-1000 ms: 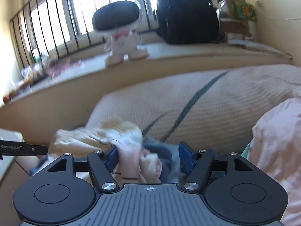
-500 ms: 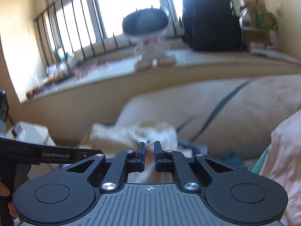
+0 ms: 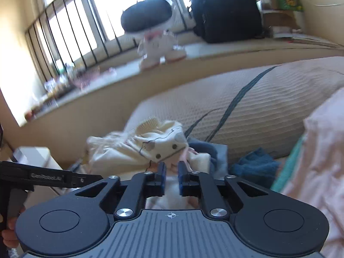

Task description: Fold clothes

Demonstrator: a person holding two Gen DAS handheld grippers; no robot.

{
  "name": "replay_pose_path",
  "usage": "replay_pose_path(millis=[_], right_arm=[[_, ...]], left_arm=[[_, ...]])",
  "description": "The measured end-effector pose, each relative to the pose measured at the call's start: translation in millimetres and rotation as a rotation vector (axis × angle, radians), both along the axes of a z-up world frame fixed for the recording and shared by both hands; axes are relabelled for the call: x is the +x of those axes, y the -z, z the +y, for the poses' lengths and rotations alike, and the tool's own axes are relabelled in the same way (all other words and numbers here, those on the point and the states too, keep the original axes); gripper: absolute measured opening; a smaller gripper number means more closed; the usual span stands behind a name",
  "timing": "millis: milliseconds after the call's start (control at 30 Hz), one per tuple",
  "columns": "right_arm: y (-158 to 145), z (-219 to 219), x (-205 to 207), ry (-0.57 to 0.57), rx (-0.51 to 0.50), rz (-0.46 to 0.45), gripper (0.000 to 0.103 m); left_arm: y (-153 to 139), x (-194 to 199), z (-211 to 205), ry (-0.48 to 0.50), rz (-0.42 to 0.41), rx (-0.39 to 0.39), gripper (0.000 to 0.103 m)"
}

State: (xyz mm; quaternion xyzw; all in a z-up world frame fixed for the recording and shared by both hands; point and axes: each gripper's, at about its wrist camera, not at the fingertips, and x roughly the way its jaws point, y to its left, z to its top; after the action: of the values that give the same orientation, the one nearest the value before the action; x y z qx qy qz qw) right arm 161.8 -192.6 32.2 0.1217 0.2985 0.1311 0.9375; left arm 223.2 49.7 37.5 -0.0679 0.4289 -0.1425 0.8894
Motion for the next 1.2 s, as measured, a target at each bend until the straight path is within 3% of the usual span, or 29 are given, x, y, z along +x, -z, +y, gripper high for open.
replay_pose_path(millis=[100,233,367,600,700,833,1000,1200], right_arm=[[-14.7,-27.1,-39.7,0.048,0.002,-0.011,0.021],[-36.6,-78.1,-98.8,0.15,0.023,-0.02,0.021],[-52.4,-113.5,-150.9,0.204,-0.028,0.01,0.037],[-63.3,-153.5,-259.5,0.268,-0.183,0.115,0.041],[-72.9,-179.0,-317.3,0.37,-0.201,0.129,0.05],[-67.4,-193.0,-372.3,0.454,-0.206,0.196,0.052],[-39.4,-170.2,-378.0,0.382,-0.179,0.245,0.052],[-21.4,-138.2,-309.6,0.241,-0.233,0.19,0.052]], left_arm=[[-20.0,-34.6,0.2,0.02,-0.01,0.042,0.075],[-34.1,-77.6,12.7,0.017,0.053,0.025,0.083],[-35.8,-119.8,16.5,-0.011,0.104,0.074,0.083],[-12.6,-184.7,7.2,0.077,0.231,0.069,0.085],[-0.5,-201.6,2.1,0.07,0.262,0.095,0.085],[11.7,-223.3,-16.7,0.121,0.292,0.045,0.085],[24.6,-237.9,-42.6,0.138,0.27,0.069,0.085],[26.9,-241.6,-50.3,0.119,0.205,0.099,0.085]])
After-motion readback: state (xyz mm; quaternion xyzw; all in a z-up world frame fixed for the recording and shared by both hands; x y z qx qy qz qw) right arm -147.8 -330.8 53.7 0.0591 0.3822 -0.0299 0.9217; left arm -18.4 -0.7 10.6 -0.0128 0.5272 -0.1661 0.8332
